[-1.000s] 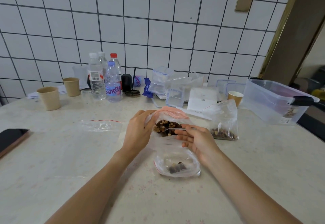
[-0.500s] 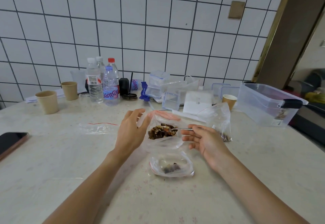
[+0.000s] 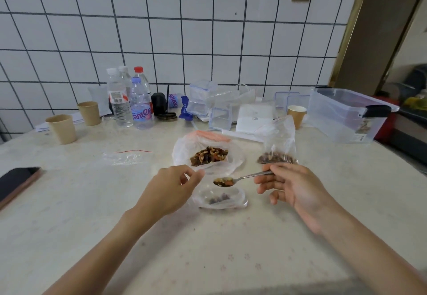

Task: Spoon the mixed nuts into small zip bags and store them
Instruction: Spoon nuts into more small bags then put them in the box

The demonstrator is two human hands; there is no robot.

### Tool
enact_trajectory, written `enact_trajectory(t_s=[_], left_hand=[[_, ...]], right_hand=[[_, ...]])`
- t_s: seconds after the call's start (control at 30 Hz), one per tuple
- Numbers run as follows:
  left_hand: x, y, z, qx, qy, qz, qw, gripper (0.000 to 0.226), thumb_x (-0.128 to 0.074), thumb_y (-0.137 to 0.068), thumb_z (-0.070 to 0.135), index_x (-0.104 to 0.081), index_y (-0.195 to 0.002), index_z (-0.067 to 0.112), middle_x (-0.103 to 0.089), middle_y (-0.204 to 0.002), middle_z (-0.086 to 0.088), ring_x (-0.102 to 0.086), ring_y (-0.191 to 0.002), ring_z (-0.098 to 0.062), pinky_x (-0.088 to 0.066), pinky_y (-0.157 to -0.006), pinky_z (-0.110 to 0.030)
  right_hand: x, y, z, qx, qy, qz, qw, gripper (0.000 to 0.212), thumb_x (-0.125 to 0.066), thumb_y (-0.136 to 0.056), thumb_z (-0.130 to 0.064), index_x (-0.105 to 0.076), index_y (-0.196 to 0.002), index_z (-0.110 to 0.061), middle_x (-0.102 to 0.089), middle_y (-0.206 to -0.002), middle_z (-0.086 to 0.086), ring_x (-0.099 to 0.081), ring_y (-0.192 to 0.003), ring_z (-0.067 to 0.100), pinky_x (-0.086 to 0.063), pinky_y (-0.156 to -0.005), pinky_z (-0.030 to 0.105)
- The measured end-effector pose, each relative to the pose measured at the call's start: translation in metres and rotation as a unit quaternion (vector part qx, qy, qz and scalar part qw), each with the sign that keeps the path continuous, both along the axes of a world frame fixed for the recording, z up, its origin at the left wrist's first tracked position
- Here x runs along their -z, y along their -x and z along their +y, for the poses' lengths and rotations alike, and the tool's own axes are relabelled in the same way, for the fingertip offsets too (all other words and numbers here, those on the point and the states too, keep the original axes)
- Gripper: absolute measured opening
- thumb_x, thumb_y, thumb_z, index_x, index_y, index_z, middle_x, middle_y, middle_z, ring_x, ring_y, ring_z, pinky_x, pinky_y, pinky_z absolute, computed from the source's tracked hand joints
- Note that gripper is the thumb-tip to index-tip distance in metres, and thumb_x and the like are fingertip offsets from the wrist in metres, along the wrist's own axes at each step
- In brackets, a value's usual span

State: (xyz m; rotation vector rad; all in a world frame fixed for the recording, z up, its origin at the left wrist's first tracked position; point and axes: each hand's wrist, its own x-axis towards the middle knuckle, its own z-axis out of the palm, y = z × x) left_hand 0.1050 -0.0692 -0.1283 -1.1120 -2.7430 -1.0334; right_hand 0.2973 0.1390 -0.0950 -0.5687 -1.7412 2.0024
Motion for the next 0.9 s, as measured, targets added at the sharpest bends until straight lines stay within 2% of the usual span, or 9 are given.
enact_trajectory(t_s=[0.13, 0.23, 0.37, 0.5, 0.53, 0.6, 0.7, 0.83, 0.9], left_hand=[[0.002, -0.011, 0.003, 0.027, -0.028, -0.029, 0.999, 0.024, -0.061, -0.098, 0.048, -0.075, -0.087, 0.032, -0.072, -0.076, 0.013, -0.065, -0.065, -0.003, -0.052, -0.067, -0.025], [-0.001, -0.016, 0.004, 0.053, -0.072, -0.065, 0.994, 0.016, -0.066, -0.099, 0.035, -0.076, -0.088, 0.03, -0.075, -0.081, 0.008, -0.066, -0.057, -0.006, -0.052, -0.062, -0.02], [-0.004, -0.019, -0.004, 0.066, -0.12, -0.133, 0.982, 0.015, -0.067, -0.098, 0.032, -0.079, -0.091, 0.026, -0.074, -0.079, 0.004, -0.065, -0.054, -0.01, -0.048, -0.051, -0.019], [-0.005, -0.017, -0.01, 0.038, -0.132, -0.143, 0.98, 0.016, -0.068, -0.098, 0.031, -0.079, -0.088, 0.025, -0.071, -0.068, 0.004, -0.061, -0.048, -0.006, -0.048, -0.049, -0.02], [-0.006, -0.017, -0.011, 0.033, -0.13, -0.14, 0.981, 0.016, -0.068, -0.098, 0.031, -0.079, -0.089, 0.024, -0.07, -0.065, 0.005, -0.06, -0.046, -0.006, -0.047, -0.048, -0.019], [-0.005, -0.017, -0.012, 0.03, -0.119, -0.13, 0.984, 0.017, -0.067, -0.099, 0.034, -0.078, -0.089, 0.025, -0.069, -0.061, 0.008, -0.058, -0.044, -0.005, -0.045, -0.046, -0.017], [-0.004, -0.014, -0.013, 0.022, -0.104, -0.115, 0.988, 0.025, -0.065, -0.099, 0.043, -0.076, -0.085, 0.026, -0.068, -0.061, 0.013, -0.061, -0.045, -0.004, -0.042, -0.046, -0.012], [-0.002, 0.003, -0.015, -0.012, -0.099, -0.098, 0.99, 0.041, -0.059, -0.095, 0.061, -0.072, -0.078, 0.025, -0.071, -0.07, 0.011, -0.069, -0.054, -0.009, -0.044, -0.051, -0.017], [0.001, 0.019, -0.012, -0.069, -0.068, -0.074, 0.993, 0.057, -0.054, -0.089, 0.073, -0.064, -0.074, 0.019, -0.067, -0.062, 0.003, -0.066, -0.057, -0.014, -0.046, -0.056, -0.027]], right_hand=[[0.007, -0.001, -0.01, -0.011, -0.067, 0.0, 0.998, 0.022, -0.046, -0.108, -0.006, -0.065, -0.107, 0.004, -0.076, -0.092, 0.025, -0.072, -0.071, 0.027, -0.047, -0.052, 0.032], [0.01, -0.005, -0.018, -0.061, -0.216, 0.023, 0.974, 0.021, -0.049, -0.107, -0.007, -0.07, -0.106, -0.006, -0.077, -0.092, 0.012, -0.073, -0.081, 0.021, -0.05, -0.058, 0.028], [0.01, -0.019, -0.025, -0.146, -0.464, 0.021, 0.874, 0.021, -0.051, -0.108, -0.022, -0.072, -0.112, -0.025, -0.073, -0.102, -0.009, -0.069, -0.099, 0.012, -0.049, -0.082, 0.019], [0.009, -0.027, -0.025, -0.137, -0.606, 0.053, 0.782, 0.026, -0.046, -0.108, -0.031, -0.069, -0.12, -0.026, -0.064, -0.108, -0.021, -0.064, -0.103, 0.006, -0.05, -0.087, 0.022], [0.009, -0.028, -0.024, -0.129, -0.595, 0.059, 0.791, 0.025, -0.047, -0.107, -0.031, -0.069, -0.118, -0.028, -0.065, -0.107, -0.022, -0.065, -0.103, 0.005, -0.049, -0.086, 0.019], [0.008, -0.026, -0.023, -0.11, -0.502, 0.066, 0.855, 0.02, -0.05, -0.107, -0.031, -0.069, -0.111, -0.033, -0.071, -0.102, -0.019, -0.069, -0.099, 0.006, -0.049, -0.079, 0.014], [0.008, -0.016, -0.018, -0.055, -0.336, 0.09, 0.936, 0.02, -0.052, -0.105, -0.022, -0.072, -0.105, -0.023, -0.076, -0.093, 0.003, -0.071, -0.085, 0.017, -0.052, -0.063, 0.026], [0.005, 0.002, -0.009, -0.011, -0.207, 0.104, 0.973, 0.02, -0.051, -0.106, -0.007, -0.07, -0.104, -0.007, -0.076, -0.086, 0.012, -0.073, -0.08, 0.026, -0.054, -0.054, 0.03], [0.001, 0.011, -0.006, 0.0, -0.174, 0.091, 0.981, 0.02, -0.051, -0.106, -0.007, -0.07, -0.105, -0.004, -0.077, -0.084, 0.011, -0.074, -0.079, 0.024, -0.054, -0.053, 0.029]])
